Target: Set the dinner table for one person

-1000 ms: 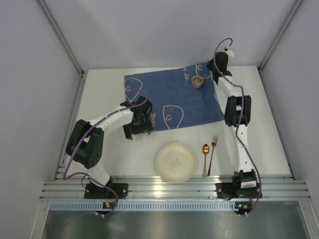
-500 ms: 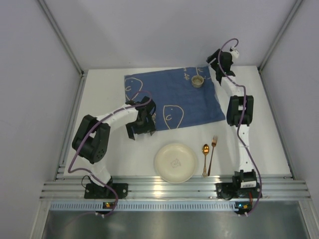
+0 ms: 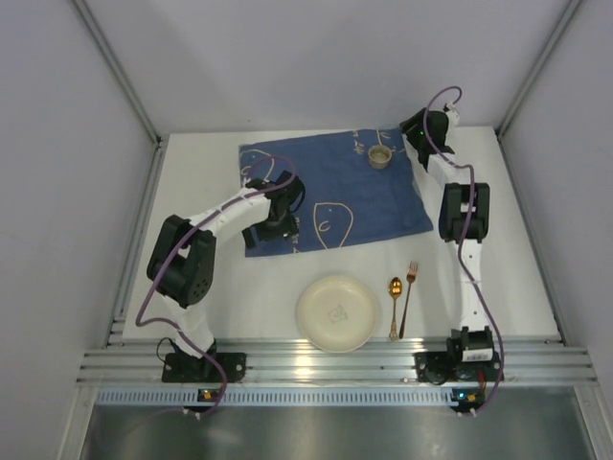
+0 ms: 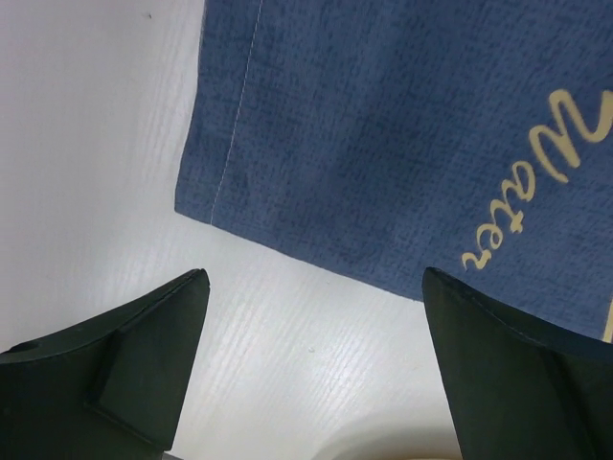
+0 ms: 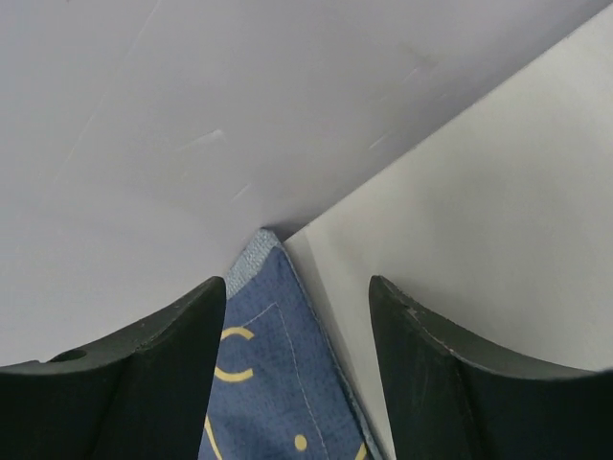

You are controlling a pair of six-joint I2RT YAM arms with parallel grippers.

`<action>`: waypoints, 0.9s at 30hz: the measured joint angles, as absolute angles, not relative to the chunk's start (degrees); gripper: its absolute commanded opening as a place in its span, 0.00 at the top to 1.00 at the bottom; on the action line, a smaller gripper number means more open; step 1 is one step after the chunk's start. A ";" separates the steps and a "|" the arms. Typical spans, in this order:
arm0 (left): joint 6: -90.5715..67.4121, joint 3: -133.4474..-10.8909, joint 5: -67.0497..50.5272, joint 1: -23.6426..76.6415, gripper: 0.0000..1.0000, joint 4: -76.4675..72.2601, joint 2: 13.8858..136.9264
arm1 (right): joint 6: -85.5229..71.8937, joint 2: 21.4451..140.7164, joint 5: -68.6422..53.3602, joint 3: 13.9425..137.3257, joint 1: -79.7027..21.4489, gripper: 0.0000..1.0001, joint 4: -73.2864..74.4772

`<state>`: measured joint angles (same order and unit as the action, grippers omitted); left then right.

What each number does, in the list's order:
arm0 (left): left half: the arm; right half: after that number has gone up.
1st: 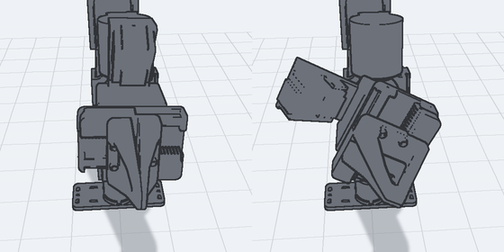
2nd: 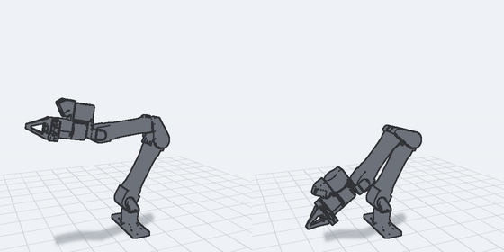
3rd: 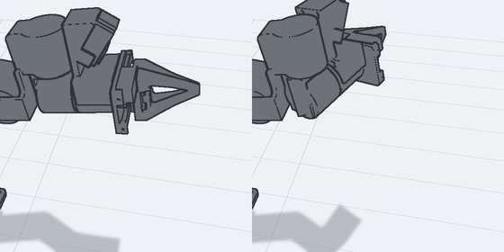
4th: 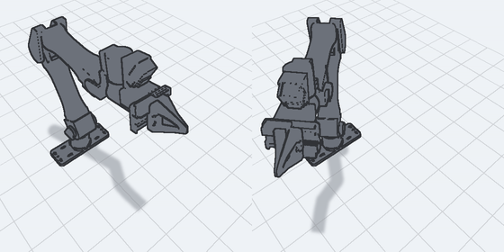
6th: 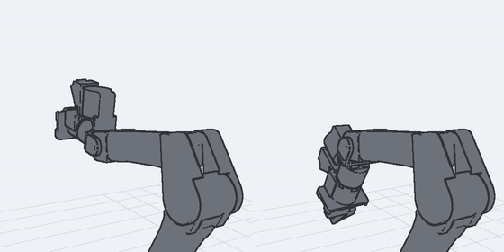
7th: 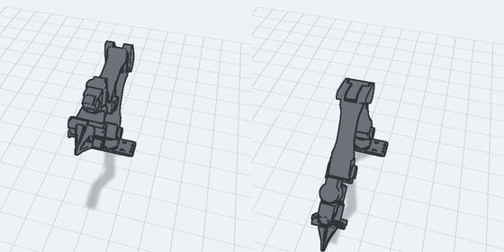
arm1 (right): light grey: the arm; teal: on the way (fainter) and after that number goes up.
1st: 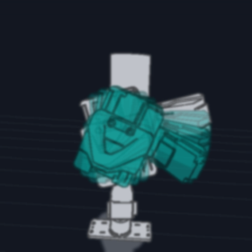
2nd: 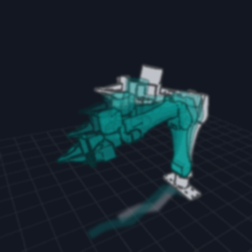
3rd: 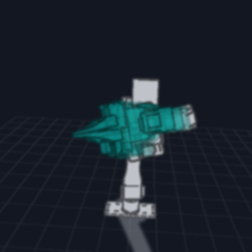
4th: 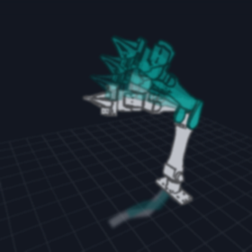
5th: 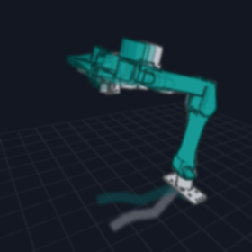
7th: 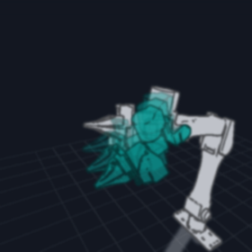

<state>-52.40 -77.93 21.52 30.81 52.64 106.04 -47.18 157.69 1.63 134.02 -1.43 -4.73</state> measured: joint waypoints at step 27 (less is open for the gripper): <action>-42.15 -62.94 15.22 23.81 1.00 31.11 102.45 | -40.56 75.20 0.54 58.50 -0.95 0.23 6.76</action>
